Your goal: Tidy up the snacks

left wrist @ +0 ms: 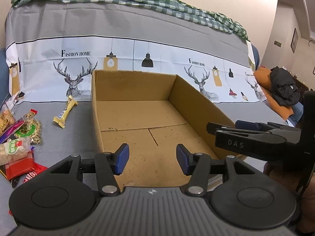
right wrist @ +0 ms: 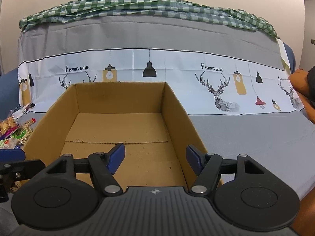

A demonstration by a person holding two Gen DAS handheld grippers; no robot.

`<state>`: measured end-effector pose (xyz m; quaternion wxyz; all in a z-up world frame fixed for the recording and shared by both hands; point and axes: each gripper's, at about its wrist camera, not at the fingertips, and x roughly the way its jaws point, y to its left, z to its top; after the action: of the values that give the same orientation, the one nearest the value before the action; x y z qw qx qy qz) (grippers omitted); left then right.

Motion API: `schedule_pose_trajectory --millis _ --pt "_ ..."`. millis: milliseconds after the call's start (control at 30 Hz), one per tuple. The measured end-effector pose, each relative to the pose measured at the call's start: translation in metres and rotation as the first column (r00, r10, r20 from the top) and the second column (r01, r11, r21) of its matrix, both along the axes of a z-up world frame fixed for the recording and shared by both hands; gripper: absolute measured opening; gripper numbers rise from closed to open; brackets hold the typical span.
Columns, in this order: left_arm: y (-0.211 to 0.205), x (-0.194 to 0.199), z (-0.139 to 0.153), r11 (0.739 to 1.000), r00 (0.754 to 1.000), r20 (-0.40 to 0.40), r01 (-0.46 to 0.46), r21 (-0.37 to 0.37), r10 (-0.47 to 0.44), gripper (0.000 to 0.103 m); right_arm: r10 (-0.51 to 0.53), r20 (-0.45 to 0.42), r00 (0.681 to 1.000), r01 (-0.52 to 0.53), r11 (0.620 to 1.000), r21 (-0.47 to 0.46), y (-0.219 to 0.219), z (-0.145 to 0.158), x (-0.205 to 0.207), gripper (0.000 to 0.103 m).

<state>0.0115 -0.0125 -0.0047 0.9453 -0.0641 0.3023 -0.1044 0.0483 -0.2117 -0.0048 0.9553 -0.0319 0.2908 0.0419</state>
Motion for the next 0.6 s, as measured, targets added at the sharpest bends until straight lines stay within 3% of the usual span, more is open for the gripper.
schedule_pose_trajectory --millis 200,300,433,500,600 --pt "0.001 0.000 0.001 1.000 1.000 -0.005 -0.004 -0.008 0.004 0.058 0.033 0.001 0.999 -0.033 0.999 0.001 0.004 -0.001 -0.002 0.069" --pt "0.003 -0.002 0.004 1.000 1.000 0.006 -0.001 -0.005 0.001 0.057 0.049 0.007 0.999 -0.049 0.999 0.007 0.006 0.001 -0.003 0.064" --pt "0.013 -0.001 0.010 0.999 0.999 -0.042 0.014 -0.035 -0.016 0.040 0.063 0.014 0.998 -0.063 0.997 0.036 0.015 0.007 -0.002 0.053" --pt "0.025 0.004 0.014 0.996 0.993 -0.105 0.054 -0.072 -0.062 0.024 0.072 0.021 0.997 -0.073 0.996 0.058 0.022 0.010 -0.003 0.050" --pt "0.051 0.012 0.027 0.993 0.985 -0.154 0.065 -0.094 -0.079 0.021 0.090 0.034 0.995 -0.093 0.991 0.091 0.034 0.017 -0.004 0.045"
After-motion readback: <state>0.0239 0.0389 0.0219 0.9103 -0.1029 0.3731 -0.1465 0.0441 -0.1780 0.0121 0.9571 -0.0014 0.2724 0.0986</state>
